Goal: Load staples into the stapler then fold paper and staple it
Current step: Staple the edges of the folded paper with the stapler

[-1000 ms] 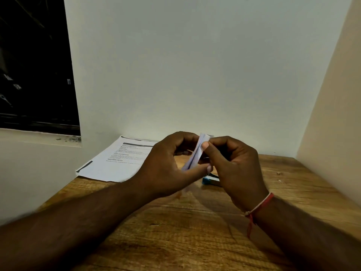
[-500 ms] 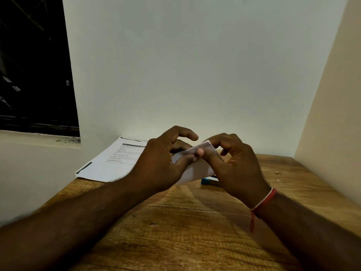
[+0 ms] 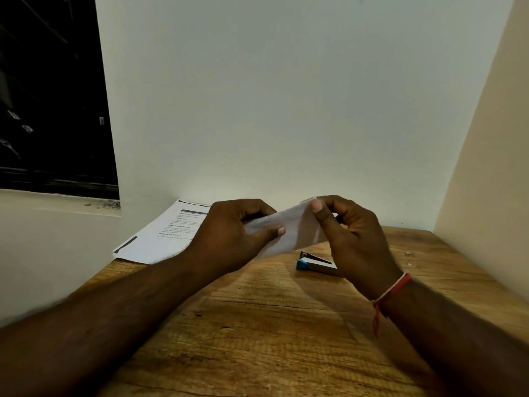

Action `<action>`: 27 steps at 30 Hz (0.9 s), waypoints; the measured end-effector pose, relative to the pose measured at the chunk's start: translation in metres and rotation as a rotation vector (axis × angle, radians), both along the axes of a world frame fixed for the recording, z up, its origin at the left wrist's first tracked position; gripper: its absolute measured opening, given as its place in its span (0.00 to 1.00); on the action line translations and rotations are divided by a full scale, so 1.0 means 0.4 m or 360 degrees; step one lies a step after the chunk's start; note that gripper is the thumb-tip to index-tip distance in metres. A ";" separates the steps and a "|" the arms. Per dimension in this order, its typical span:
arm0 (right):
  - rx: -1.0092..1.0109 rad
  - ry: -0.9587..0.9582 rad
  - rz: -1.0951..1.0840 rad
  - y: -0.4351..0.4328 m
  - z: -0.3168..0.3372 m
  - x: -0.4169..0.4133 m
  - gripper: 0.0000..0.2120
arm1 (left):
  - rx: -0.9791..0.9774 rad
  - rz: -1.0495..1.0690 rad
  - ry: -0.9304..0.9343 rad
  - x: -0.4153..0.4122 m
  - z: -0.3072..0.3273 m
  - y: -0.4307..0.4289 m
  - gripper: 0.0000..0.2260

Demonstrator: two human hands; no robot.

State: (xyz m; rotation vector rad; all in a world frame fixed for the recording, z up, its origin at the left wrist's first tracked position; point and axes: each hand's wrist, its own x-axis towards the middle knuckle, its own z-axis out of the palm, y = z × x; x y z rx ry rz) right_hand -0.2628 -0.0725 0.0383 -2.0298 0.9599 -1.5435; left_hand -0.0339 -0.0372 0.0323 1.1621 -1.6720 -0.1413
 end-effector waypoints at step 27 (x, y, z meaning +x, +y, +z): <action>0.0834 -0.0370 0.0414 -0.109 -0.046 -0.047 0.11 | 0.0662 -0.0349 0.0911 0.050 -0.029 -0.063 0.20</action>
